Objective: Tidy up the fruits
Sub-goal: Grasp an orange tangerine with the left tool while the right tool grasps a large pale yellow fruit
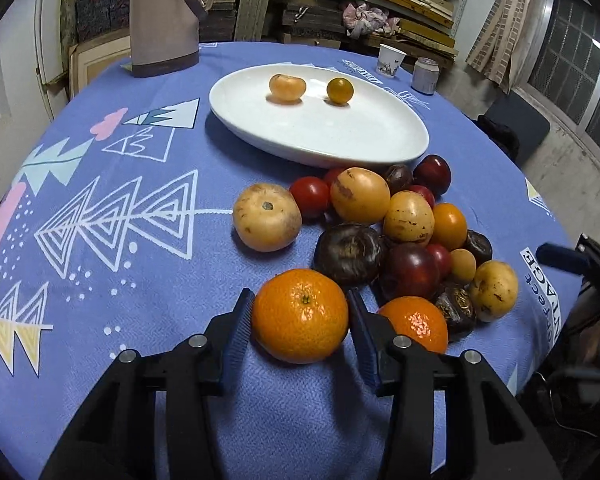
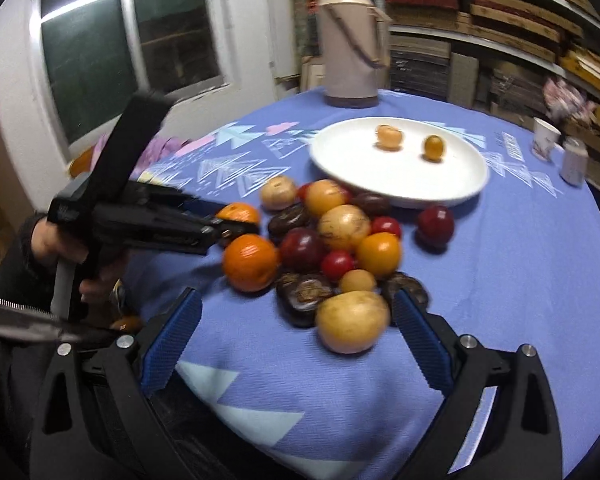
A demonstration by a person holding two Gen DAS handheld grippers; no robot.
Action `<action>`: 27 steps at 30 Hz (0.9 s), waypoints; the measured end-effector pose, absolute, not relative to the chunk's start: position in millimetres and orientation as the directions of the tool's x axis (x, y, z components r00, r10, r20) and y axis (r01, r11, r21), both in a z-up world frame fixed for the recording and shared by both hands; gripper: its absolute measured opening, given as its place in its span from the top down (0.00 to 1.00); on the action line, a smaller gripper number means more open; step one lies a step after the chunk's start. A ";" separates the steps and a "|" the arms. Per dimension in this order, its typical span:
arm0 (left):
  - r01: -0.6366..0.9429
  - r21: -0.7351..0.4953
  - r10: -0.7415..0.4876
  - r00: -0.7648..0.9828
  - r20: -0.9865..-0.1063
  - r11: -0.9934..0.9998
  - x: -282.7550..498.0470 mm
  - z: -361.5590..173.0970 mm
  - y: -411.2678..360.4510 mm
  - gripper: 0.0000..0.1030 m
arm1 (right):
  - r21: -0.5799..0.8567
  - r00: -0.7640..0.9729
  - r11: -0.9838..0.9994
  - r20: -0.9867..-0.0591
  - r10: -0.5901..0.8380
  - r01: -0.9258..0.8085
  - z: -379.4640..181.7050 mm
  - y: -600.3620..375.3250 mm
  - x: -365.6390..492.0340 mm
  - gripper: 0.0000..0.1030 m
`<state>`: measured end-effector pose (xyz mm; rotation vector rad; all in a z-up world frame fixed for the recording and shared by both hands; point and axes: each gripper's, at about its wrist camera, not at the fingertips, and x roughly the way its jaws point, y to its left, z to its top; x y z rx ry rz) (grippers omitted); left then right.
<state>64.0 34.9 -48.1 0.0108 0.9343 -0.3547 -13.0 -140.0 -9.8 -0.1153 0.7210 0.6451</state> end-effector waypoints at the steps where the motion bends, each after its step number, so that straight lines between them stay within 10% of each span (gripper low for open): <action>1: 0.303 -0.143 -0.294 0.540 -0.789 0.942 64.1 -48.2 35.2 0.54 | 0.113 0.561 0.796 -0.650 0.512 -0.595 -11.2 -137.5 -13.6 0.18; 14: 0.303 -0.151 -0.300 0.541 -0.785 0.941 62.0 -51.3 37.6 0.54 | 0.194 0.530 0.877 -0.732 0.428 -0.440 -48.3 -158.3 20.5 0.55; 27: 0.283 -0.139 -0.282 0.567 -0.774 0.949 54.9 -40.5 43.7 0.54 | 0.261 0.544 0.866 -0.690 0.477 -0.427 -31.6 -175.8 18.5 0.56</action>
